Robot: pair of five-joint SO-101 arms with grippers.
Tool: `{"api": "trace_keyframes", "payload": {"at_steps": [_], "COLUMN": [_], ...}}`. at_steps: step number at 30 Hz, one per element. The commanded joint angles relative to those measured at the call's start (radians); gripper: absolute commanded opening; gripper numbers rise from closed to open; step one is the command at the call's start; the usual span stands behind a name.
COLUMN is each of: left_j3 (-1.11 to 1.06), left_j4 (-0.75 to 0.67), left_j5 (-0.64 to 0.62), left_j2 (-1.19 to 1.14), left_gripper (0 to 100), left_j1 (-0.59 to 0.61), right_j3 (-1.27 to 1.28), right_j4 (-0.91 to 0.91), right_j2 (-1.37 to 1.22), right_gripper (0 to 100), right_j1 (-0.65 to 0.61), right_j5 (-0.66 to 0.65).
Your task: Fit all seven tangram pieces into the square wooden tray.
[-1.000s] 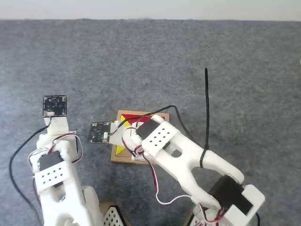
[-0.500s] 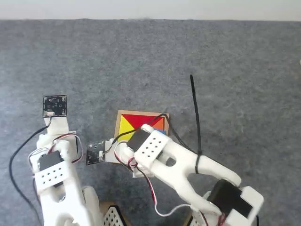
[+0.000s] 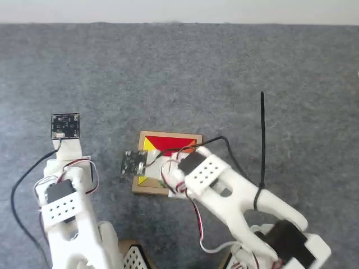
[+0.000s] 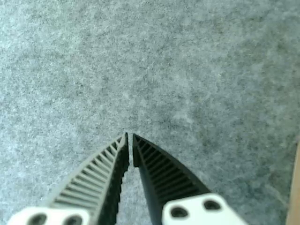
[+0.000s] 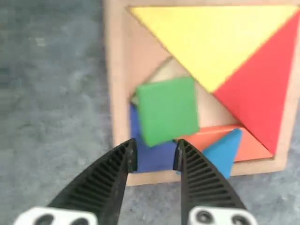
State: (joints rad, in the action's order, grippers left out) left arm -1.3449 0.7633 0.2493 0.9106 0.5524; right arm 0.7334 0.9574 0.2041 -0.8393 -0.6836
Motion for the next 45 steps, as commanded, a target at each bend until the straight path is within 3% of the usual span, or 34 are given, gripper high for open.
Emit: {"api": "trace_keyframes", "payload": {"at_steps": [1, 20, 25, 31, 41, 45], "left_j3": [0.012, 0.012, 0.012, 0.012, 0.012, 0.012], "left_j4": [-0.018, -0.018, -0.018, -0.018, -0.018, -0.018], "left_j5": [0.014, 0.014, 0.014, 0.014, 0.014, 0.014], "left_j2": [-0.006, -0.006, -0.006, -0.006, -0.006, -0.006], "left_gripper": [2, 2, 2, 2, 2, 2], "left_j1": [-0.002, -0.002, 0.0, 0.0, 0.0, 0.0], "right_j3": [-0.023, -0.008, -0.008, -0.008, -0.015, 0.078], "right_j4": [-0.039, -0.206, -0.177, -0.209, -0.025, -0.093], "right_j2": [-0.001, -0.068, -0.061, -0.056, 0.298, 0.243], "right_gripper": [12.5, 12.2, 0.7, 0.8, 0.8, 0.8], "right_j1": [0.015, -0.022, -0.11, -0.11, 0.061, 0.073], "right_j5": [-0.012, 0.032, 0.034, 0.038, 0.109, 0.117]}}
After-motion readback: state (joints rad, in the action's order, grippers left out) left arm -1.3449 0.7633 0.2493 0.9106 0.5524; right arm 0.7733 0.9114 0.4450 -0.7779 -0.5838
